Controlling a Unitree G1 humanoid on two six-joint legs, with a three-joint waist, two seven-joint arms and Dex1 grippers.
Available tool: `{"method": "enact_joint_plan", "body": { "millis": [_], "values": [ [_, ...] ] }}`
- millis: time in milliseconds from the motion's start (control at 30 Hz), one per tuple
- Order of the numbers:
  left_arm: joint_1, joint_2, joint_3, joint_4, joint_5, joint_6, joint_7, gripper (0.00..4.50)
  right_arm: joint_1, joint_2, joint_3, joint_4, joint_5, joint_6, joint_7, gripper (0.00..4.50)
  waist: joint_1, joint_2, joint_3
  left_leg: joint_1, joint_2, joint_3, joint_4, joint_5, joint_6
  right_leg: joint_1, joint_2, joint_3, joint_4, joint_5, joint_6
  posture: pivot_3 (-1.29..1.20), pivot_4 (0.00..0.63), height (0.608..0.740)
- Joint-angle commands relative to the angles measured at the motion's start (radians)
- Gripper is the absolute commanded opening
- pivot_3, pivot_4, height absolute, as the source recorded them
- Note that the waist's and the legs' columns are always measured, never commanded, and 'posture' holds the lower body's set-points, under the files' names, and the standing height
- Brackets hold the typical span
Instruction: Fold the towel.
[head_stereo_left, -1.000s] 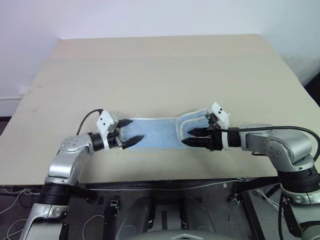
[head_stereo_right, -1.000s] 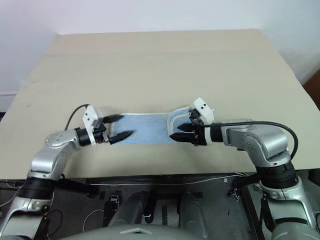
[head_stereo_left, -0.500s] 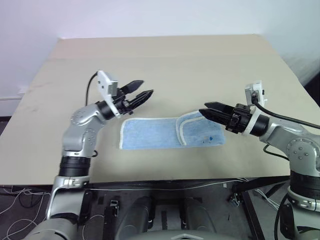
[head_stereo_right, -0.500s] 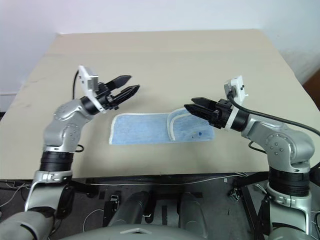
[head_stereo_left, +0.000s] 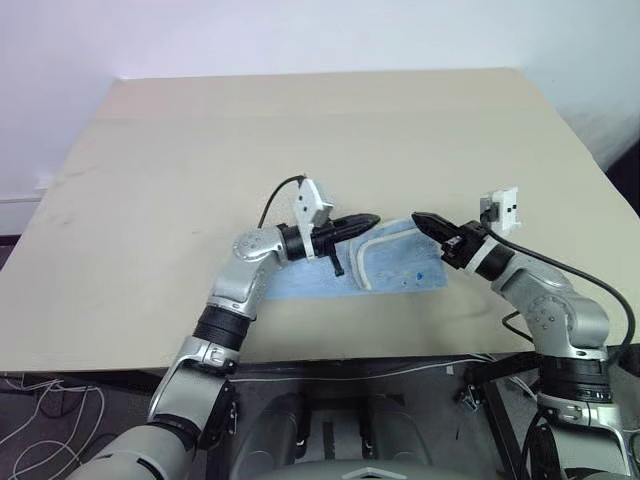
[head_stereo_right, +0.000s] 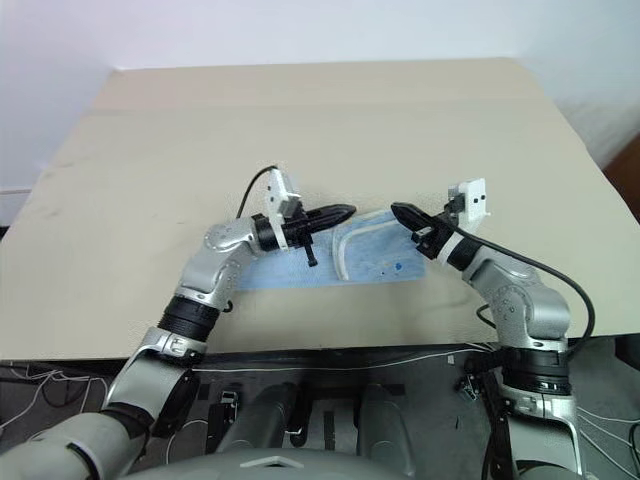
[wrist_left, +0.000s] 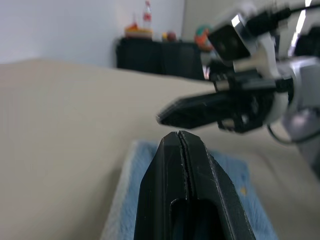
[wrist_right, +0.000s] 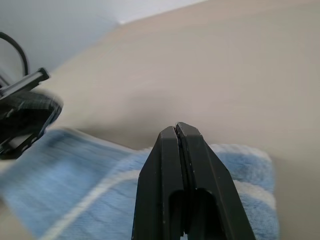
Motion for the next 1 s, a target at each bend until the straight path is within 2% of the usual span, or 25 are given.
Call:
{"method": "enact_joint_plan", "body": {
  "millis": [33, 300, 500, 733, 933, 1000],
  "values": [
    [-0.037, -0.023, -0.014, 0.0, -0.006, -0.012, -0.048, 0.01, -0.014, 0.022, 0.035, 0.017, -0.064, -0.071, -0.027, 0.0, 0.0, 0.0, 0.0, 0.0, 0.0, 0.0, 0.0, 0.0, 0.0, 0.0, 0.0, 0.0, 0.0, 0.0, 0.0, 0.0, 0.15, 0.74],
    [-0.002, -0.003, -0.133, 0.088, 0.157, -0.1, -0.077, 0.01, -0.021, 0.088, 0.067, 0.114, -0.15, -0.157, -0.09, 0.0, -0.002, 0.0, 0.0, 0.0, 0.0, 0.0, 0.0, 0.0, 0.0, 0.0, 0.0, 0.0, 0.0, 0.0, 0.0, 0.0, 0.15, 0.74],
    [0.088, 0.023, -0.162, 0.104, 0.21, -0.098, -0.061, 0.01, -0.005, 0.121, 0.107, 0.187, -0.228, -0.213, -0.117, 0.0, -0.003, 0.001, -0.001, 0.002, 0.0, 0.0, -0.001, 0.0, -0.001, 0.0, 0.001, 0.0, 0.001, 0.0, 0.0, 0.0, 0.15, 0.74],
    [0.103, -0.006, -0.128, 0.088, 0.192, -0.085, -0.003, 0.01, -0.002, 0.127, 0.164, 0.216, -0.27, -0.261, -0.066, 0.0, -0.006, 0.001, -0.002, 0.013, 0.0, 0.0, -0.002, -0.001, -0.002, 0.012, 0.001, 0.0, 0.0, 0.0, 0.0, 0.0, 0.15, 0.74],
    [0.087, -0.027, -0.032, -0.032, 0.102, -0.022, 0.058, 0.01, -0.082, 0.128, 0.112, 0.234, -0.216, -0.231, -0.041, 0.0, -0.02, 0.001, -0.001, 0.017, 0.0, 0.0, -0.001, -0.001, -0.003, 0.016, 0.001, 0.0, 0.0, 0.0, 0.0, 0.0, 0.15, 0.74],
    [0.058, -0.023, 0.003, -0.056, 0.09, 0.011, 0.095, 0.55, -0.102, 0.102, 0.115, 0.193, -0.188, -0.189, 0.004, 0.0, -0.023, 0.001, -0.001, 0.017, 0.0, 0.0, -0.001, -0.001, -0.002, 0.016, 0.001, 0.0, 0.0, 0.0, 0.0, 0.0, 0.15, 0.74]
  ]
}}
